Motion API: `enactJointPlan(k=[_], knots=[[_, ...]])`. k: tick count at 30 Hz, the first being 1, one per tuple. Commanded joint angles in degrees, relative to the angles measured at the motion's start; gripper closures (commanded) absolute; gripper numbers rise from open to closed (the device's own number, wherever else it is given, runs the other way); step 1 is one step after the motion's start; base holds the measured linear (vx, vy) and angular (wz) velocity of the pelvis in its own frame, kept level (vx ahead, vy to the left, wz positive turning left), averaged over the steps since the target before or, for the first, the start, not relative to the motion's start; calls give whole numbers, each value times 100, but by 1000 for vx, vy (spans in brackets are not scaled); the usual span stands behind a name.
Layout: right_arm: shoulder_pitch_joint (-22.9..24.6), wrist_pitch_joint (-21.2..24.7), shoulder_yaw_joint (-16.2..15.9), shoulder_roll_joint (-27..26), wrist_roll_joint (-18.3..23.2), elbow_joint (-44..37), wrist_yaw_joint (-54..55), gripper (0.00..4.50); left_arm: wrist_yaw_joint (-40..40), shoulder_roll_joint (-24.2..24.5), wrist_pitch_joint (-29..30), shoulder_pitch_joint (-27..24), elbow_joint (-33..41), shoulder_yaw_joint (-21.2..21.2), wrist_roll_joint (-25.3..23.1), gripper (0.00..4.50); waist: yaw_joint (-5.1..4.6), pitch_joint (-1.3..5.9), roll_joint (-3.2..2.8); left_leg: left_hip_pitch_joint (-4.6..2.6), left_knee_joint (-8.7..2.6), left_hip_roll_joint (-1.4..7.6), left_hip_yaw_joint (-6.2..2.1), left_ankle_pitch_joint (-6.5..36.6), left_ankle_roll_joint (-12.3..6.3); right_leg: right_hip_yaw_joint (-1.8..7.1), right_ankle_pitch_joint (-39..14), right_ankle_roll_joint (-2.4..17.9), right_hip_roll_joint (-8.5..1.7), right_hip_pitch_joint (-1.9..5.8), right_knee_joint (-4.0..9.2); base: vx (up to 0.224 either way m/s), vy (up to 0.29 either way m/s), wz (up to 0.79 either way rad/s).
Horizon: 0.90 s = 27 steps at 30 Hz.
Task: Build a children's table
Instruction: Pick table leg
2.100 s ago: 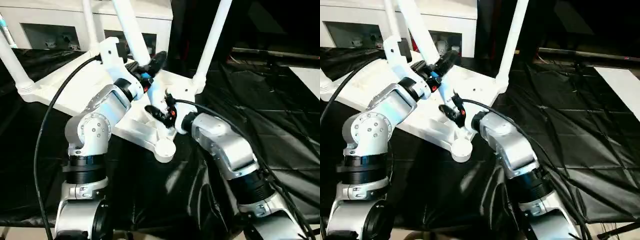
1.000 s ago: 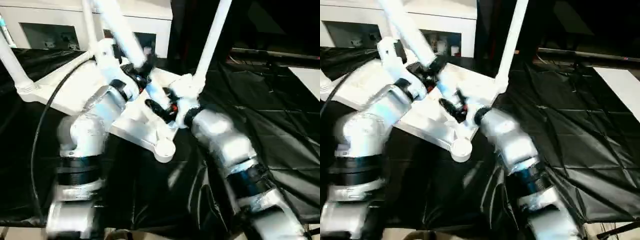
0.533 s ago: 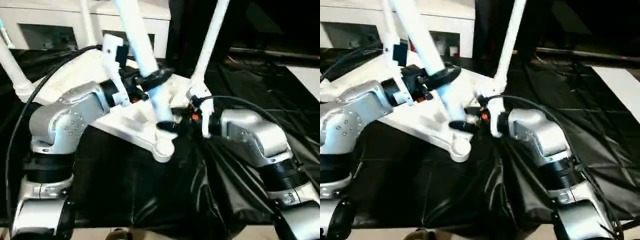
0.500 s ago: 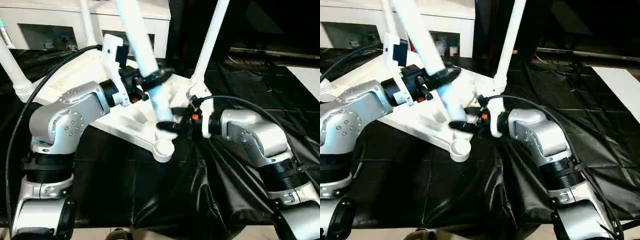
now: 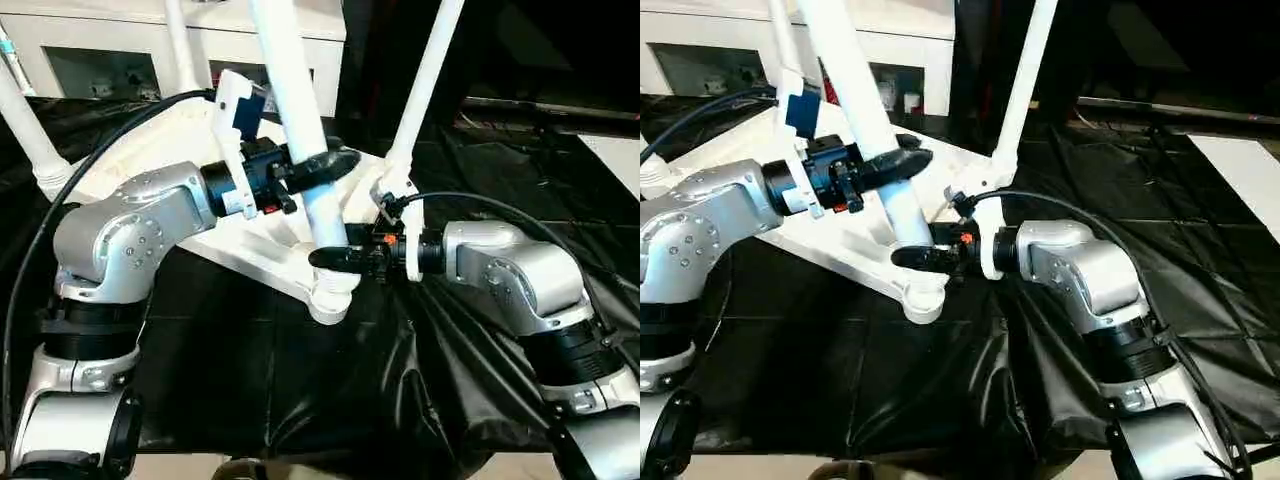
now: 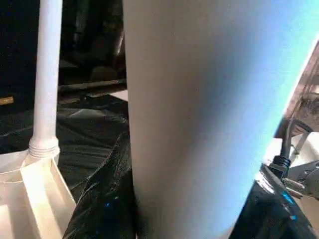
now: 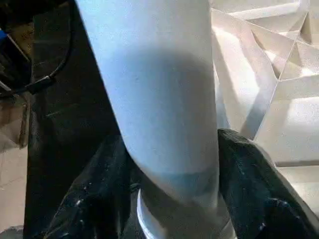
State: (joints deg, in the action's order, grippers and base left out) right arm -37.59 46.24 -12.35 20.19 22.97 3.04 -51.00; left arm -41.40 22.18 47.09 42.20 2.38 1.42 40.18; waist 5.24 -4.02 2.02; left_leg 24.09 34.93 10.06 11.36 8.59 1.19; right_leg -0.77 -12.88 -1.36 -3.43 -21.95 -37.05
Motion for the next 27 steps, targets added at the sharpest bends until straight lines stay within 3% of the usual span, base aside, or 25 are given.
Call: enactJointPlan(k=[1, 6, 7, 8, 14, 17, 18, 22, 24, 27], knots=[[106, 76, 25, 23, 52, -70, 53, 230, -87, 13, 25, 122, 40, 17, 73, 267, 14, 469, -104, -303, -418, 276, -154, 1110, 596, 161, -132, 1232, -391, 147, 376, 0, 0, 0], [151, 25, 62, -101, 60, -99, 136, 244, 5, -39, -152, 79, 35, 66, -71, 268, 19, 465, -65, -300, -420, 284, -149, 1079, 543, 163, -237, 1234, -403, 143, 386, 0, 0, 0], [154, 23, 64, -108, 62, -102, 139, 246, 24, -44, -156, 80, 30, 73, -81, 212, 22, 466, -78, -302, -420, 286, -152, 1069, 554, 161, -248, 1225, -401, 141, 383, 0, 0, 0], [160, 4, 62, -140, 57, -90, 162, 246, 120, -116, -70, 149, -83, 248, 63, 198, 21, 467, -57, -299, -421, 285, -150, 1063, 556, 159, -240, 1223, -398, 146, 379, 0, 0, 0], [169, -42, 76, -204, 21, -53, 218, 258, 365, -207, -154, 286, -212, 554, 159, 153, 32, 465, -70, -296, -416, 280, -155, 1045, 539, 158, -231, 1221, -404, 146, 383, 0, 0, 0], [176, -57, 86, -223, 7, -44, 244, 258, 307, -170, -143, 295, -230, 590, 177, 153, 39, 468, -75, -303, -414, 277, -153, 1059, 549, 160, -246, 1192, -403, 139, 384, 0, 0, 0], [180, -63, 84, -223, -1, -46, 251, 258, 227, -142, -136, 268, -195, 558, 180, 178, 39, 465, -76, -298, -422, 281, -157, 1060, 558, 157, -260, 1188, -406, 143, 384, 0, 0, 0], [181, -72, 74, -217, -26, -51, 264, 258, 187, -199, 2, 202, -117, 507, 250, 194, 43, 472, -85, -302, -418, 279, -155, 1039, 578, 155, -174, 1198, -399, 142, 373, 0, 0, 0], [181, -86, 65, -202, -40, -50, 266, 258, 197, -235, 29, 194, -106, 512, 278, 230, 45, 472, -83, -301, -416, 277, -152, 1041, 576, 157, -171, 1199, -401, 144, 375, 0, 0, 0], [175, -103, 68, -194, -55, -41, 275, 258, 215, -253, 59, 217, -141, 529, 298, 240, 46, 471, -78, -299, -414, 278, -152, 1044, 566, 158, -173, 1198, -403, 147, 377, 0, 0, 0]])
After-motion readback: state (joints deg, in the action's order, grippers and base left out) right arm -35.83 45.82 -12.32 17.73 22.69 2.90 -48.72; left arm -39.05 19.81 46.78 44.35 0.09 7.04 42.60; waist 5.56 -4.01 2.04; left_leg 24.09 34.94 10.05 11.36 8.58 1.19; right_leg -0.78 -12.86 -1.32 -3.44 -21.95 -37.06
